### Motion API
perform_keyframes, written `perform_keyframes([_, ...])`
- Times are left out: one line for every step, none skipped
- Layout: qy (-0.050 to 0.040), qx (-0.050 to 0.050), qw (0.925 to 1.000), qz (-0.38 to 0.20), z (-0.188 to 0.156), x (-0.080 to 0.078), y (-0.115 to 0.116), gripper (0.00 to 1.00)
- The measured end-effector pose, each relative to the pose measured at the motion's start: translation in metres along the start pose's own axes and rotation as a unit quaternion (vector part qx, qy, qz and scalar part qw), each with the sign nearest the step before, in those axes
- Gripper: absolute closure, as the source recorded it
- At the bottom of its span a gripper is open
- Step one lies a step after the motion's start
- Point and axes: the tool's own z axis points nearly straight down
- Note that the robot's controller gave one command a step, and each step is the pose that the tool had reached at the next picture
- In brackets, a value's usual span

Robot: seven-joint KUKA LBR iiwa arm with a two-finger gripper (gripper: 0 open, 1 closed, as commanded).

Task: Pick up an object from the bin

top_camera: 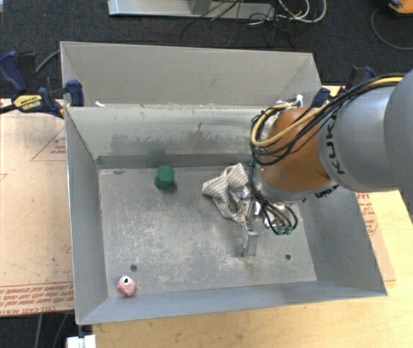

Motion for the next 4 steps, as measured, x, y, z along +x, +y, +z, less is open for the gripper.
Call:
perform_keyframes([0.0029, 0.001, 0.9966, 0.083, -0.019, -0.045, -0.052, 0.00])
perform_keyframes([-0.0029, 0.000, 0.9961, 0.088, -0.019, -0.041, -0.023, 1.00])
perform_keyframes([-0.0029, 0.000, 0.9961, 0.088, -0.019, -0.041, -0.023, 1.00])
perform_keyframes([-0.0029, 0.000, 0.9961, 0.088, -0.019, -0.041, -0.023, 1.00])
